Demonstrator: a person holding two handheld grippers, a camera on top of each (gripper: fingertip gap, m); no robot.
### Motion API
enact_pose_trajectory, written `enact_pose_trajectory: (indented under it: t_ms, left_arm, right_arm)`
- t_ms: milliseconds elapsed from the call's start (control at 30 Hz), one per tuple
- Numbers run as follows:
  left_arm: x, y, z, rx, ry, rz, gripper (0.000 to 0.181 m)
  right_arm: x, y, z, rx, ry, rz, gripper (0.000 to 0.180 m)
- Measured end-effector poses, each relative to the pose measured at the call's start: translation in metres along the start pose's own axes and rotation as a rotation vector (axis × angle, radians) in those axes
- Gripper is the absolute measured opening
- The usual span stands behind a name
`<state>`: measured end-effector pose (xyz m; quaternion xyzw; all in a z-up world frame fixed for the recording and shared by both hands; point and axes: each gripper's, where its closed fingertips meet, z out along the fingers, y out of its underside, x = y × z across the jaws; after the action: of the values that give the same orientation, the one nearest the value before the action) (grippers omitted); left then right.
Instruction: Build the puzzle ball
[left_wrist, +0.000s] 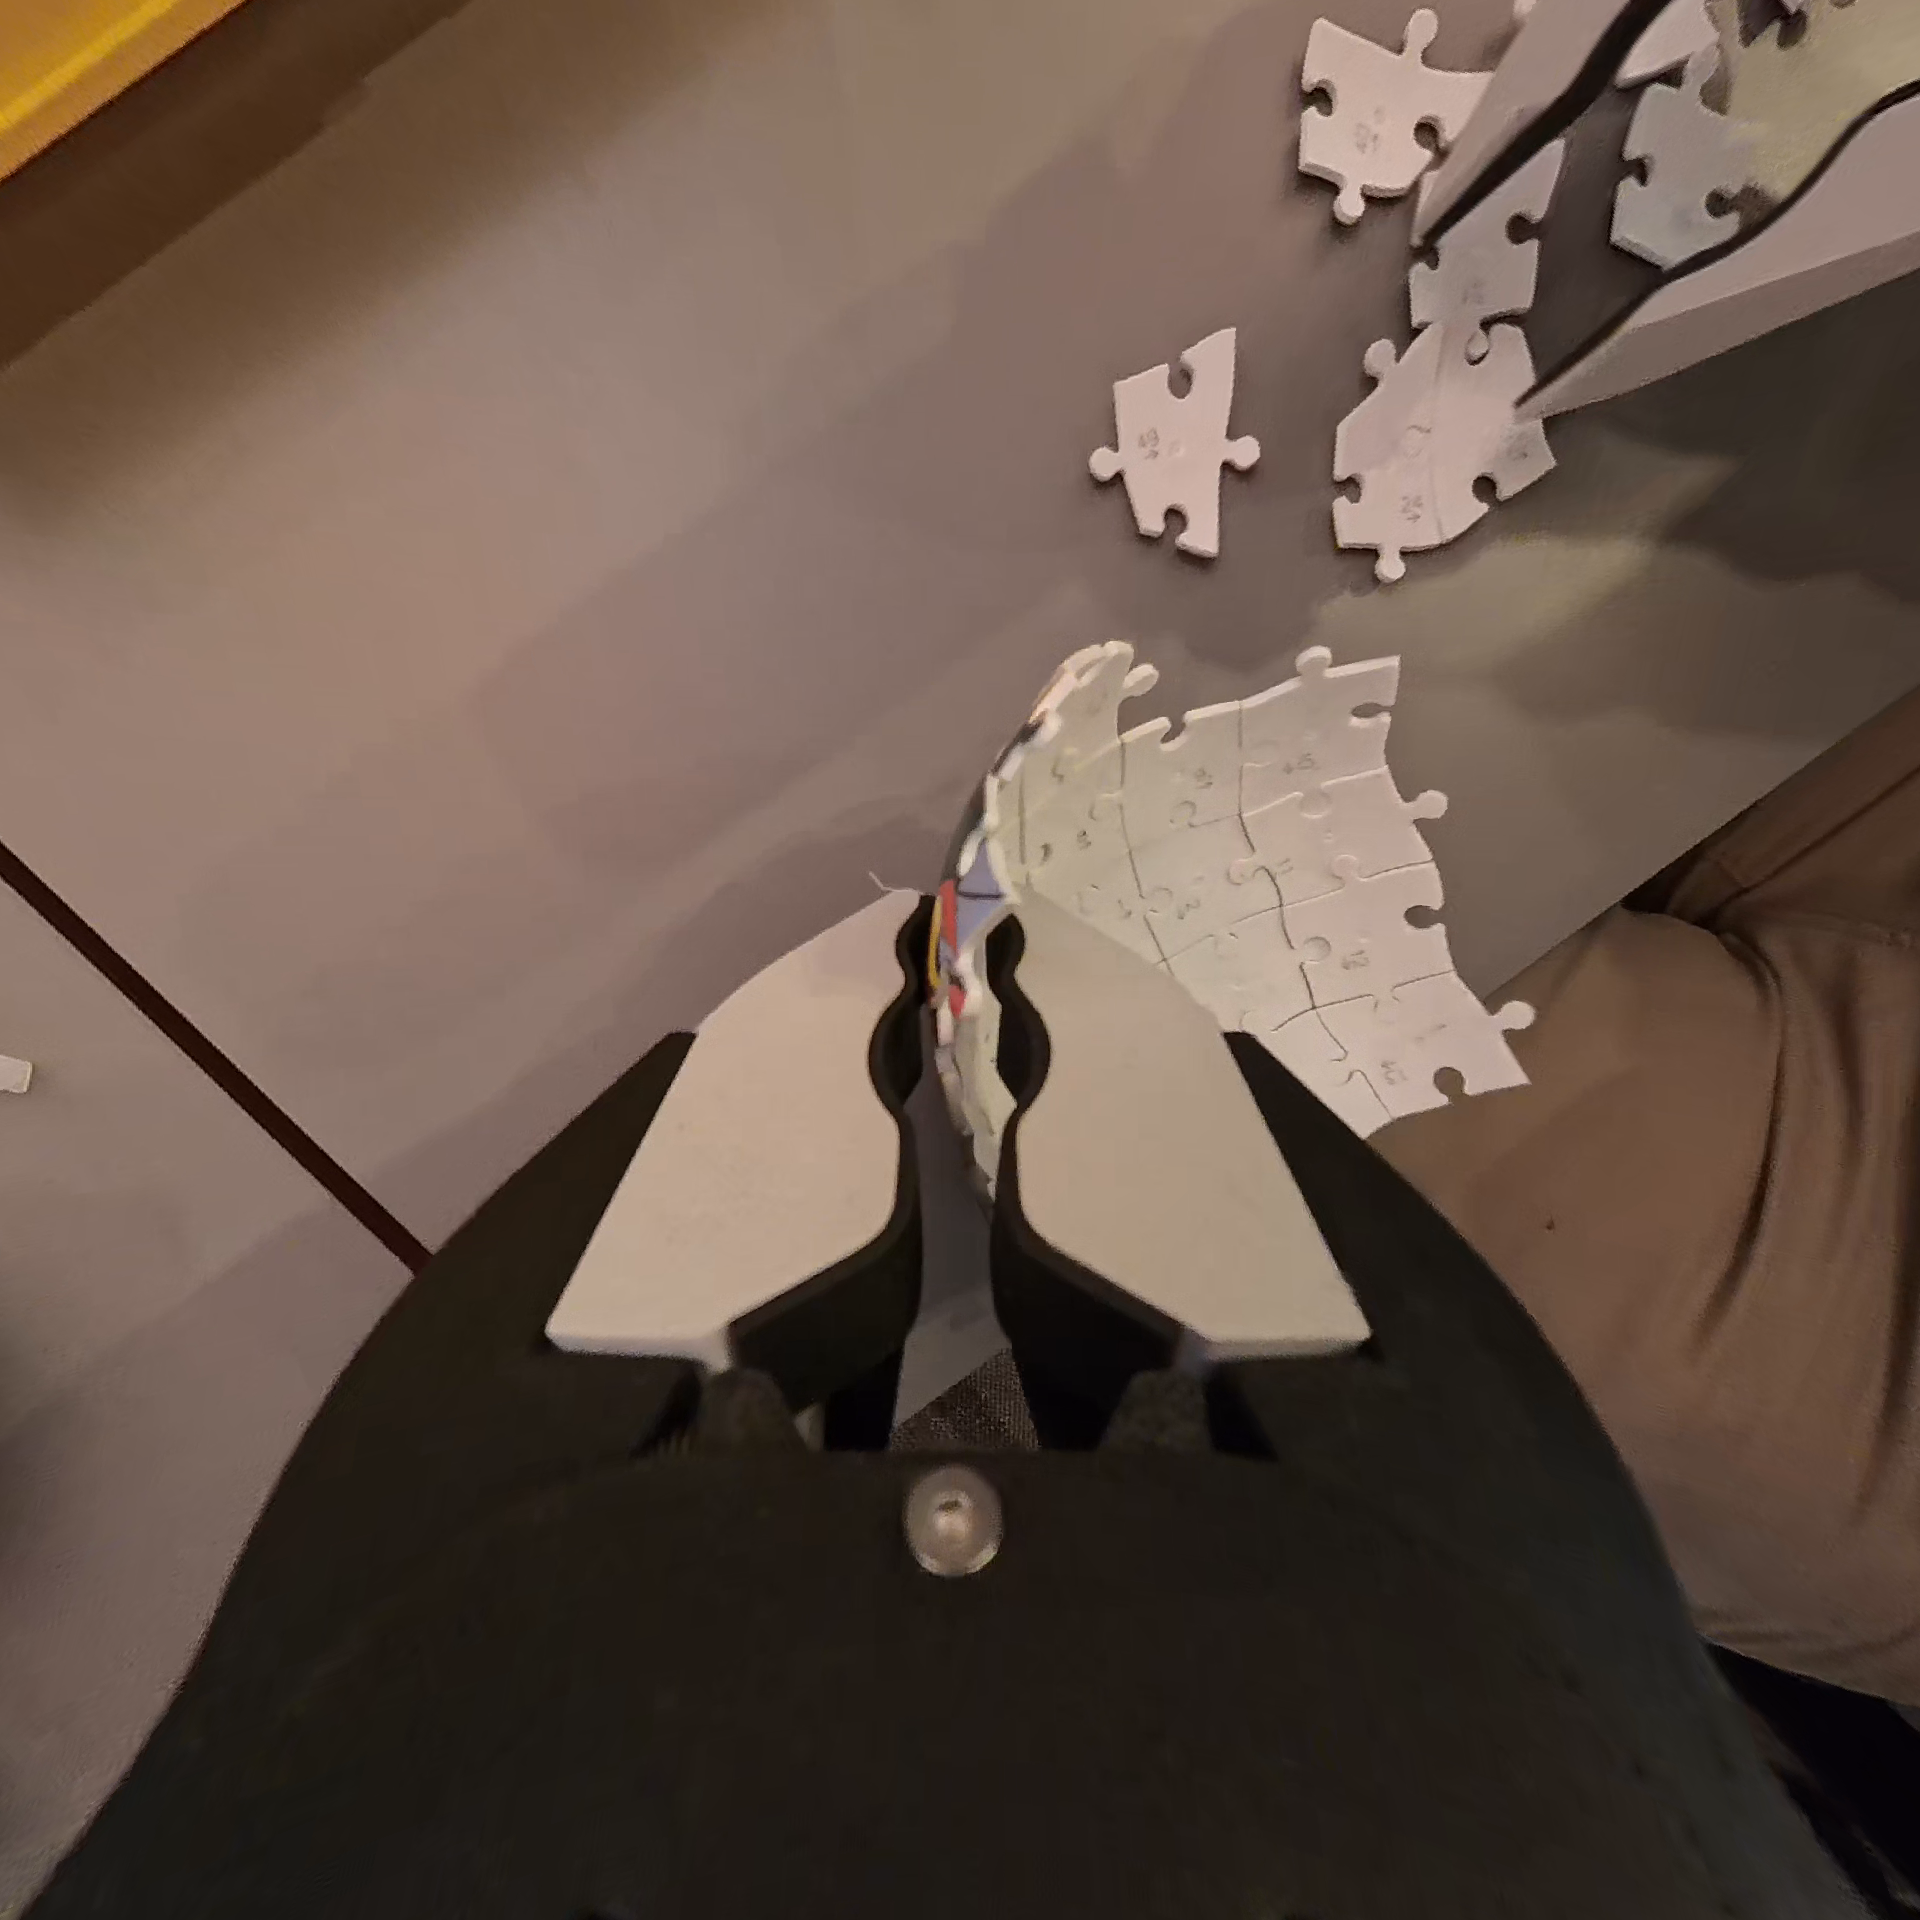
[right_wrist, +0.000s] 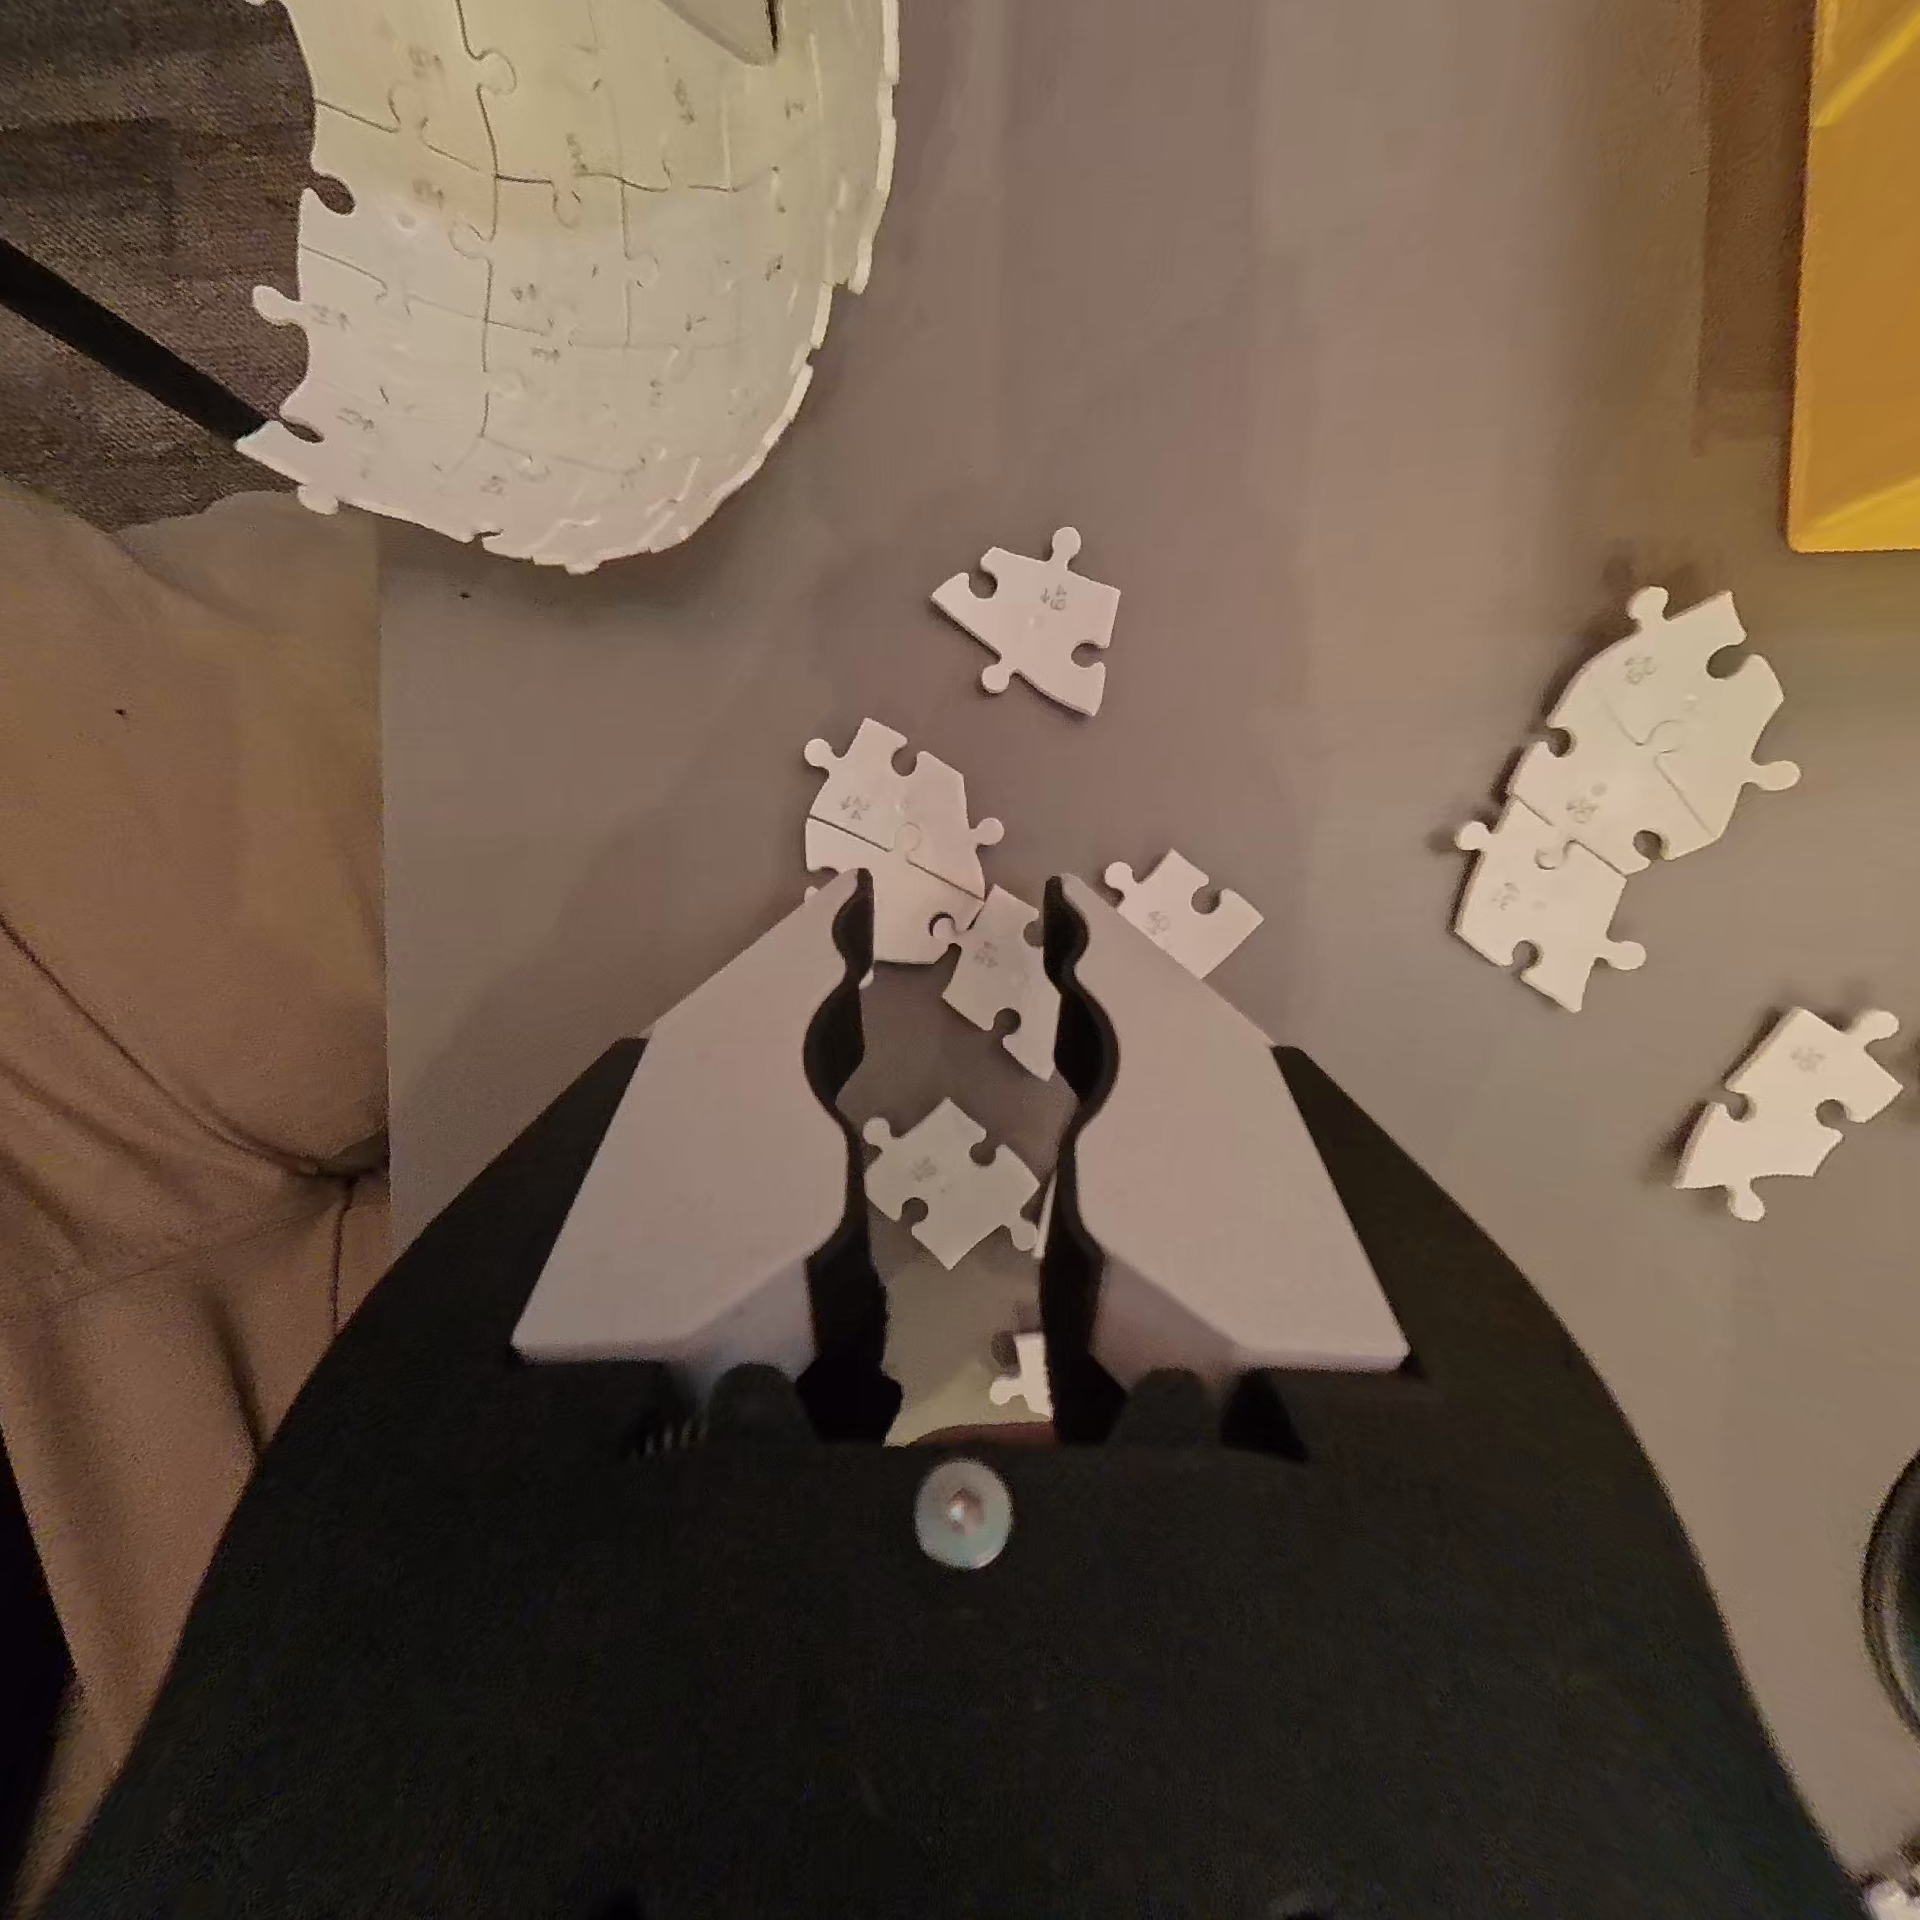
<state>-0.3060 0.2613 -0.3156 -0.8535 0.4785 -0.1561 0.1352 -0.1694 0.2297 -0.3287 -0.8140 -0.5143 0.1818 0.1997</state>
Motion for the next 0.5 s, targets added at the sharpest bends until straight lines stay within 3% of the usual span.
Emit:
enact_pose_trajectory:
  t_ms: [367,500]
  left_arm:
    - [0.003,0.006,0.001,0.04,0.021,-0.049,0.016]
    - [0.006,0.006,0.002,0.04,0.023,-0.045,0.018]
  right_arm:
    - [-0.011,0.008,0.009,-0.009,0.035,-0.041,0.032]
    - [-0.013,0.005,0.011,0.005,0.055,-0.066,0.017]
